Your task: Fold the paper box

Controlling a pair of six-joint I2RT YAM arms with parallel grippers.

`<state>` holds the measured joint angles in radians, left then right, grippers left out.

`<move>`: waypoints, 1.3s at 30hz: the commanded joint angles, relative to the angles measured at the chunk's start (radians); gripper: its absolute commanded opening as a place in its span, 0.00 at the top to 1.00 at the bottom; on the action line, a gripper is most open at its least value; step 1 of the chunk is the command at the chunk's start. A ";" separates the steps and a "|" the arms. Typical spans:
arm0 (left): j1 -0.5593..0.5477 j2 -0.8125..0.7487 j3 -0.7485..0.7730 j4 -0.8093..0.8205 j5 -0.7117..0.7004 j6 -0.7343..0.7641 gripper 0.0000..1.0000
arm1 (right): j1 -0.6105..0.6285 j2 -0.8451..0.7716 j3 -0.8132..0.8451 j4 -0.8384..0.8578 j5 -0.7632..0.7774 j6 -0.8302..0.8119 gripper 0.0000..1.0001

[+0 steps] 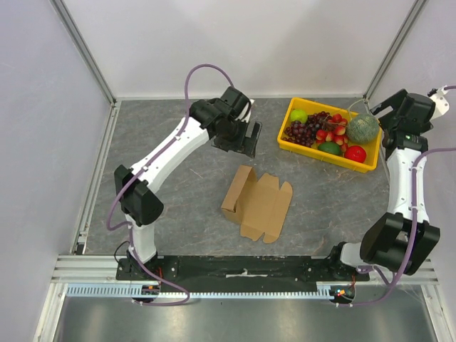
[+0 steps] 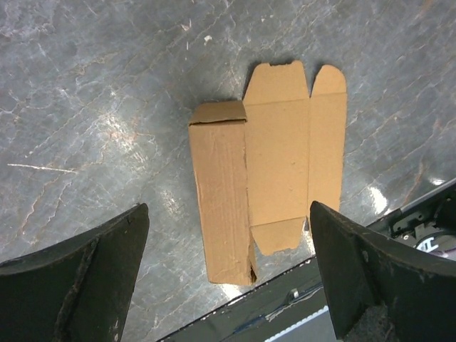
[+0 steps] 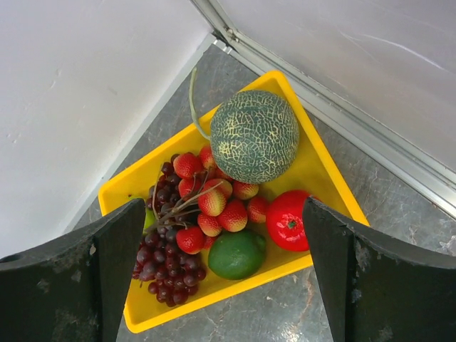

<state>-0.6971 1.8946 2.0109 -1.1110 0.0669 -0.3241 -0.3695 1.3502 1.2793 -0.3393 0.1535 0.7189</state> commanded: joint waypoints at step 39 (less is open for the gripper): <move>-0.245 0.261 0.107 -0.196 -0.401 0.120 0.01 | -0.002 0.161 -0.052 0.082 -0.049 -0.015 0.02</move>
<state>-0.9268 2.1502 2.1139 -1.2934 -0.2939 -0.2413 -0.3691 1.5215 1.2381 -0.2939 0.1089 0.7044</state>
